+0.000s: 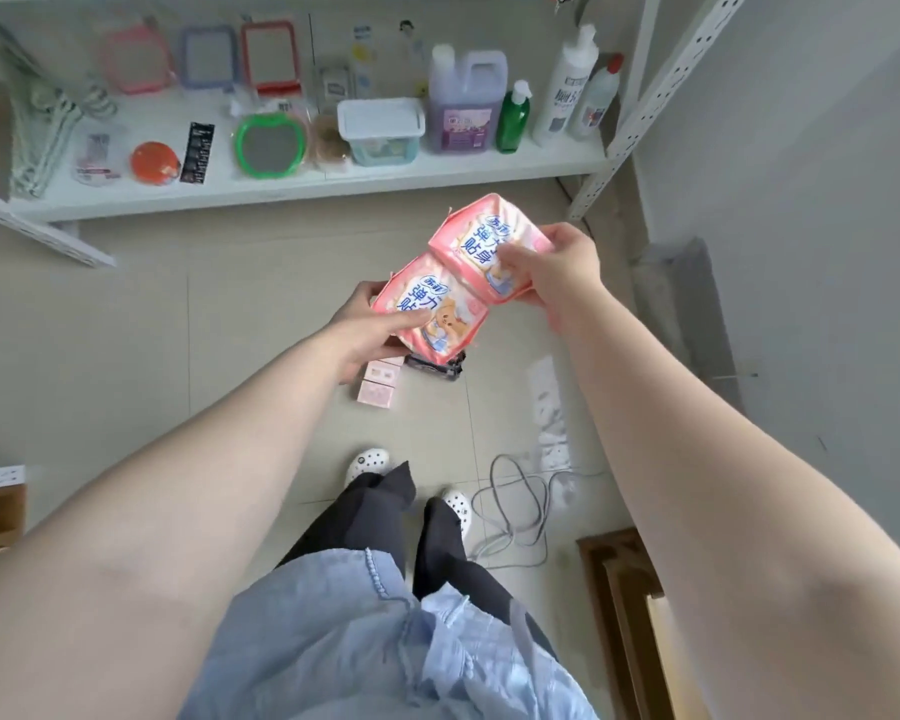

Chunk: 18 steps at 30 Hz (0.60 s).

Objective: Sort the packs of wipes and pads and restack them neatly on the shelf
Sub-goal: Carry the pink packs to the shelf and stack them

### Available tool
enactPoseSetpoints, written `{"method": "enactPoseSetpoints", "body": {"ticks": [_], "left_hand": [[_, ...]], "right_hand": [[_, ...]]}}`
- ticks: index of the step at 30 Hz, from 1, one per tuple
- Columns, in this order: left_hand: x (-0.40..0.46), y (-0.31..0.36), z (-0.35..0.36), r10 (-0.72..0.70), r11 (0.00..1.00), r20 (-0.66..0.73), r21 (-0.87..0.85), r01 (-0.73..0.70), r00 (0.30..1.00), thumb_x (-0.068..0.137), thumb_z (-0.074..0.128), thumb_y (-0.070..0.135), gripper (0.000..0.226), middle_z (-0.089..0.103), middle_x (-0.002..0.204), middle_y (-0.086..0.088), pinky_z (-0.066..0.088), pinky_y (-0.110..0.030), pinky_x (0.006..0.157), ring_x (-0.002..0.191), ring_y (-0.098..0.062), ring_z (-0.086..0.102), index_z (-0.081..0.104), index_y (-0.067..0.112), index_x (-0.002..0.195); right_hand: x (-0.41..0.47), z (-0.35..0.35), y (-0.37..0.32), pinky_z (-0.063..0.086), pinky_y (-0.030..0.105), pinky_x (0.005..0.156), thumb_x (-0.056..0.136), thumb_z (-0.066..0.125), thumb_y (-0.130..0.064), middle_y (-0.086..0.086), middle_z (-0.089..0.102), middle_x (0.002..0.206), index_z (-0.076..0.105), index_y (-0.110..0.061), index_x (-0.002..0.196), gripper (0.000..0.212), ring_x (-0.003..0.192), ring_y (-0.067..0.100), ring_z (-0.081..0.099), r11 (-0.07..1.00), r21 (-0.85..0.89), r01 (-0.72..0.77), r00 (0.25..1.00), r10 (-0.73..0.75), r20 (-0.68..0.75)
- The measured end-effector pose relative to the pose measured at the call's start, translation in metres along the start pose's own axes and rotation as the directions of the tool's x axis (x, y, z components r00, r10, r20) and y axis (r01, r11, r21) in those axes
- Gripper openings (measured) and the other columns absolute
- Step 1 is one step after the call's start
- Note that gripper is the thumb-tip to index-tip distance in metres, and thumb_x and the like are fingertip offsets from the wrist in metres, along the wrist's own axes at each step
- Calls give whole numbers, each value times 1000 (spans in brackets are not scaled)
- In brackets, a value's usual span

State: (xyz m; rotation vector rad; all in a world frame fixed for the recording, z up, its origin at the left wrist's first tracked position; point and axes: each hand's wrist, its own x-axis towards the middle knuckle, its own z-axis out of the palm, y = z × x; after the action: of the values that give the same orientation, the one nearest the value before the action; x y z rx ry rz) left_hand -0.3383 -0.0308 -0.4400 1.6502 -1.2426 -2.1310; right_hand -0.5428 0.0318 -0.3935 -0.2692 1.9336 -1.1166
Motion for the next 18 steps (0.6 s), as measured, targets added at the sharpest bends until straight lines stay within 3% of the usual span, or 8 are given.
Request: {"method": "enactPoseSetpoints", "body": {"ticks": [3, 8, 15, 18], "left_hand": [[-7, -4, -46, -10, 999, -39, -33, 9, 999, 74, 81, 14, 68, 64, 120, -5, 59, -33, 76, 98, -20, 69, 42, 16, 130], [-16, 4, -140, -6, 990, -71, -140, -4, 997, 76, 79, 14, 63, 64, 117, -5, 60, -27, 68, 92, -16, 69, 42, 14, 127], [-36, 43, -309, 24, 973, -105, -226, -47, 994, 76, 80, 21, 60, 66, 116, -9, 59, -31, 75, 97, -20, 70, 44, 10, 123], [-42, 66, -361, 64, 964, -130, -248, -95, 989, 78, 78, 21, 49, 67, 114, -8, 59, -31, 73, 95, -20, 70, 46, 13, 115]], "right_hand": [[-11, 45, -8, 61, 46, 65, 74, 83, -12, 11, 73, 91, 55, -9, 96, 35, 71, 23, 74, 999, -51, 16, 999, -14, 48], [-26, 146, -33, 62, 44, 66, 72, 84, -16, 9, 73, 93, 57, -11, 94, 35, 73, 23, 74, 992, -113, 49, 995, -38, 97], [-56, 307, -106, 59, 32, 54, 76, 81, -12, 10, 71, 98, 58, -9, 108, 40, 68, 18, 71, 990, -108, 86, 963, -55, 262], [-63, 357, -141, 59, 33, 54, 76, 81, -10, 11, 71, 95, 58, -9, 106, 37, 64, 17, 71, 981, -143, 132, 948, -83, 306]]}}
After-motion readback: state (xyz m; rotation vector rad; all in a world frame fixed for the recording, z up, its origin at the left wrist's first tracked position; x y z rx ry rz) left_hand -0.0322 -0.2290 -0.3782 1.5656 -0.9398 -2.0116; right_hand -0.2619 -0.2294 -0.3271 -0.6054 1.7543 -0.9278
